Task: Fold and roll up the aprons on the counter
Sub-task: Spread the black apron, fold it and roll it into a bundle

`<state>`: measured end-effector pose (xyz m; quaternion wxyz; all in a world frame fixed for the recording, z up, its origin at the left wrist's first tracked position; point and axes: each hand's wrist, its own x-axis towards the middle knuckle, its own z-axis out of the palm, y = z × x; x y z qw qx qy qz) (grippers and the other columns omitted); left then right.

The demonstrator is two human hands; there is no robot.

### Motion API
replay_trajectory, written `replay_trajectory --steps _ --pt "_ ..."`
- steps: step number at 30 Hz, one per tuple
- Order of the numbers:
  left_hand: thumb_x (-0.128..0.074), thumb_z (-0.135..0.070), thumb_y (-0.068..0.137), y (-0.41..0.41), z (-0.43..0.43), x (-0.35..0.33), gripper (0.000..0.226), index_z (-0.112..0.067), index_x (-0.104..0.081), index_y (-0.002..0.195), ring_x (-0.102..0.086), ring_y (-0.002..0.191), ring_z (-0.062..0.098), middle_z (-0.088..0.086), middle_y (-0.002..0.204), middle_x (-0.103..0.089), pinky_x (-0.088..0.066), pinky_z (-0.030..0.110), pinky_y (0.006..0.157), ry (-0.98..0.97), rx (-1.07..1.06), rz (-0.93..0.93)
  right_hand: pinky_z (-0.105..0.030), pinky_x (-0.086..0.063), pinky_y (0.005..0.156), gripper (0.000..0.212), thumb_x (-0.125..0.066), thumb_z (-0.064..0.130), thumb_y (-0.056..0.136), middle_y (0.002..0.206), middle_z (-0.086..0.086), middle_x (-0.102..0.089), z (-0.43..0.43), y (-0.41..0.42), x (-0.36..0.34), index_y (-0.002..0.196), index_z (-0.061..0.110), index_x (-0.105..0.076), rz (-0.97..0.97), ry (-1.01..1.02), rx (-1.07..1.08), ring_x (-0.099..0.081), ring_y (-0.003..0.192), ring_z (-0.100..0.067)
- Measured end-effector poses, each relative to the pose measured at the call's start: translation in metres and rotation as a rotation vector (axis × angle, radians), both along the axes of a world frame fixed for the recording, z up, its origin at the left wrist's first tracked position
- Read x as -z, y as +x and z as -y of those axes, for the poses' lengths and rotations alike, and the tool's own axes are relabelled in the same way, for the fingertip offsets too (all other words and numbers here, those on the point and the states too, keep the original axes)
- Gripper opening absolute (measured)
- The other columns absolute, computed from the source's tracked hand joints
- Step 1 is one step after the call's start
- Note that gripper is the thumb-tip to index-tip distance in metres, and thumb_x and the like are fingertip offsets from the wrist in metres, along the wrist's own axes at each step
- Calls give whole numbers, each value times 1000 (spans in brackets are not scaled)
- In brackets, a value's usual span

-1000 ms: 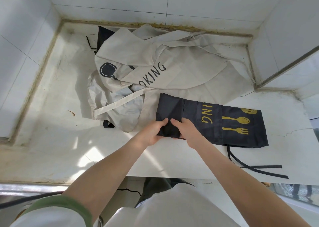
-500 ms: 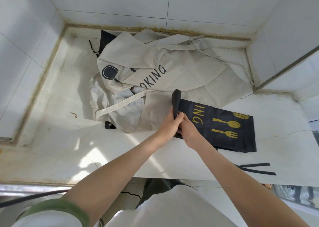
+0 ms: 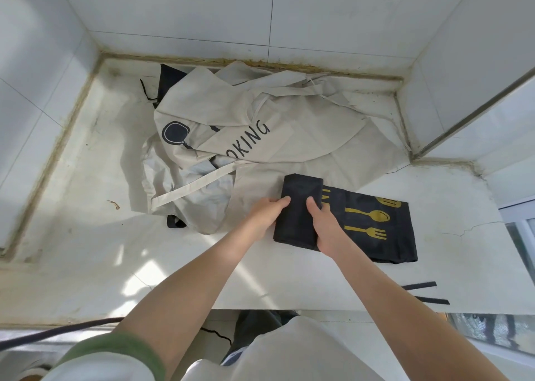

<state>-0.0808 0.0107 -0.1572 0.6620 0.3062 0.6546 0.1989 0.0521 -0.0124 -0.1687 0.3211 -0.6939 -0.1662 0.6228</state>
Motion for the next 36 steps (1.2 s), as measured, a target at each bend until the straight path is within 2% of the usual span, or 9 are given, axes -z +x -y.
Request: replay_trajectory --steps 8,13,16,18,23,26,29,32,36 --pt "-61 -17 90 0 2 4 24 -13 -52 113 -64 99 24 9 114 -65 -55 38 85 -12 -119 159 -41 -49 97 42 -49 37 98 127 -1 -59 0 -4 1 135 18 -44 -186 -9 -49 -59 113 -20" --pt "-50 -10 93 9 5 -1 35 -10 -43 126 -55 103 25 7 116 -56 -42 31 81 218 29 -242 -33 -42 90 41 -63 30 91 116 -2 -50 0 -20 -3 121 21 -37 182 66 -212 -52 100 -18" --pt "-43 -8 95 12 4 -10 29 -9 -43 124 -53 96 25 8 110 -56 -37 29 76 300 76 -344 -40 -41 91 75 -78 32 76 127 -11 -44 -2 -25 2 131 7 -35 768 204 -329 -44 116 -30" --pt "-42 -8 95 10 3 -13 33 -10 -42 128 -54 102 27 8 114 -57 -37 29 77 329 105 -354 -40 -40 91 67 -77 28 77 122 -12 -45 -4 -22 3 128 5 -39 888 253 -352 -43 113 -32" --pt "-44 -16 95 9 2 -21 38 -18 -43 134 -54 97 23 6 115 -59 -39 28 79 344 166 -326 -32 -45 90 29 -53 3 91 117 -11 -51 -9 -18 5 119 11 -49 589 294 -389 -52 99 -21" --pt "-40 -40 99 8 -1 -18 29 -22 -60 110 -63 93 22 4 103 -67 -51 34 87 291 55 -107 -40 -49 95 22 -48 24 97 115 -10 -61 -9 -23 -3 116 15 -53 164 163 -132 -60 103 -22" --pt "-34 -37 103 3 0 -11 33 -26 -65 99 -65 98 19 4 105 -68 -50 35 95 255 66 -32 -40 -48 98 52 -41 56 95 114 -9 -68 -8 -17 -9 119 14 -62 -335 111 61 -64 108 -23" --pt "-50 -28 98 1 0 -1 21 -22 -59 116 -58 111 17 -1 115 -62 -43 29 97 303 216 -191 -39 -47 98 57 -38 58 95 116 -10 -68 -6 -8 -11 120 13 -62 -406 137 9 -63 110 -23" --pt "-62 -37 89 8 1 6 53 -11 -46 132 -50 121 22 5 131 -50 -41 29 95 253 244 -304 -42 -47 99 40 -57 33 94 117 -13 -67 -7 -1 -12 127 11 -56 -396 131 13 -64 110 -26"
